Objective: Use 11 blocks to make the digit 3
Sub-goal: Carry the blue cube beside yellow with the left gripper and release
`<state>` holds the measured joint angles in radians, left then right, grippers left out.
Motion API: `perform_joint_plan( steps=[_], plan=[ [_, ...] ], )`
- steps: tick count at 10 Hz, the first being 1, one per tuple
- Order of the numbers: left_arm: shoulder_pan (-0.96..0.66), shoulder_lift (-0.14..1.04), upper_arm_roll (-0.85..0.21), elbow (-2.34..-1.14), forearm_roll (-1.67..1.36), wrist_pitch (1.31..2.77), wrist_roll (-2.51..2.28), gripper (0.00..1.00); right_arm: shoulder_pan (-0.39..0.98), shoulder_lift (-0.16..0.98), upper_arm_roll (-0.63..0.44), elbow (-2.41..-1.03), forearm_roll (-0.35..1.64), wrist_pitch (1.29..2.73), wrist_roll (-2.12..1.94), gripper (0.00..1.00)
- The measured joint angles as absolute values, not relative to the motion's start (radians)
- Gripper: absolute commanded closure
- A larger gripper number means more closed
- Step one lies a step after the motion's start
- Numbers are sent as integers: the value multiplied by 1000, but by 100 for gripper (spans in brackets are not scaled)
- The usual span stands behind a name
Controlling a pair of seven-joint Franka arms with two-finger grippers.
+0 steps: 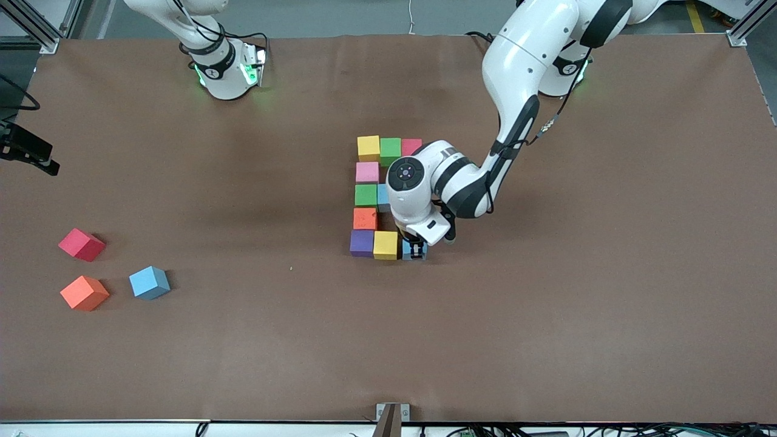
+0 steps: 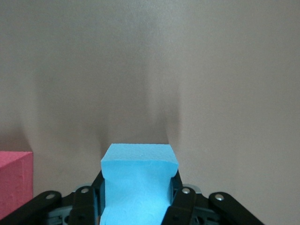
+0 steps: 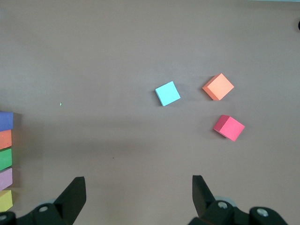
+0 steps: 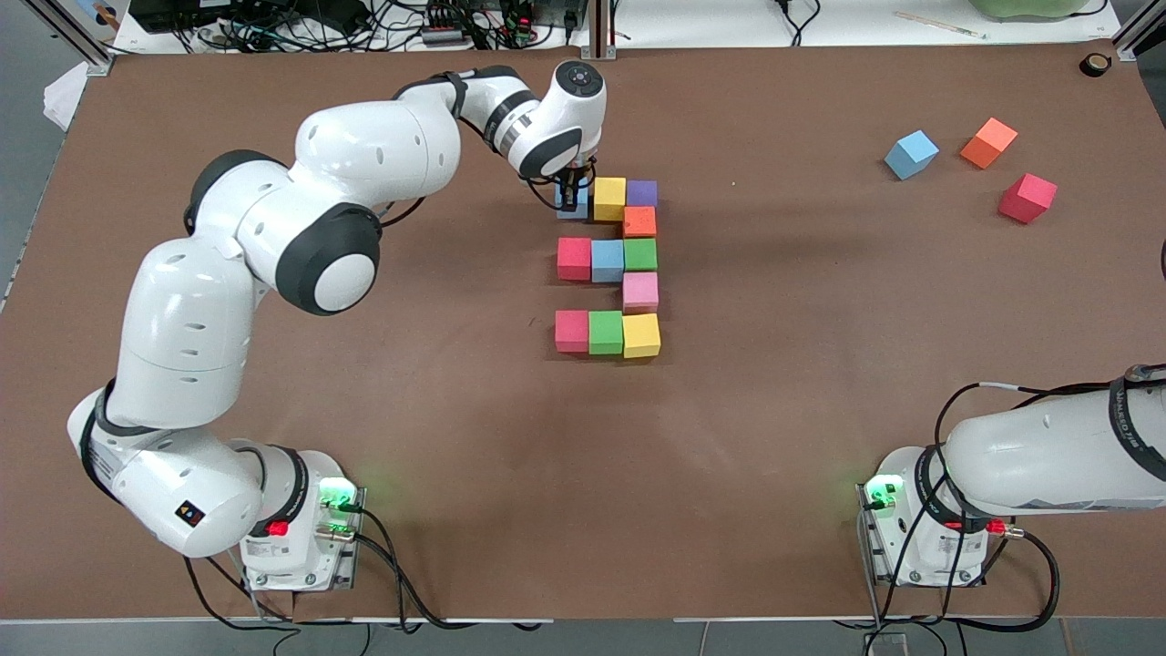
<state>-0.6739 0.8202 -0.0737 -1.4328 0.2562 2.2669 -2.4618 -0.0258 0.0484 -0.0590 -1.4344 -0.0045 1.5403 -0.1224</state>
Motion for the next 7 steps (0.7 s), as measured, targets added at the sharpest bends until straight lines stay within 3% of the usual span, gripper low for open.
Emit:
perform_joint_plan(
  steps=[6, 7],
  plan=[
    [-686, 828, -73, -1423, 267, 2275, -2462, 70, -26, 48, -58, -1434, -5, 1540, -123, 0],
    [-687, 829, -73, -1422, 268, 2275, -2462, 37, -26, 48, -58, -1434, -5, 1540, -123, 0]
  ],
)
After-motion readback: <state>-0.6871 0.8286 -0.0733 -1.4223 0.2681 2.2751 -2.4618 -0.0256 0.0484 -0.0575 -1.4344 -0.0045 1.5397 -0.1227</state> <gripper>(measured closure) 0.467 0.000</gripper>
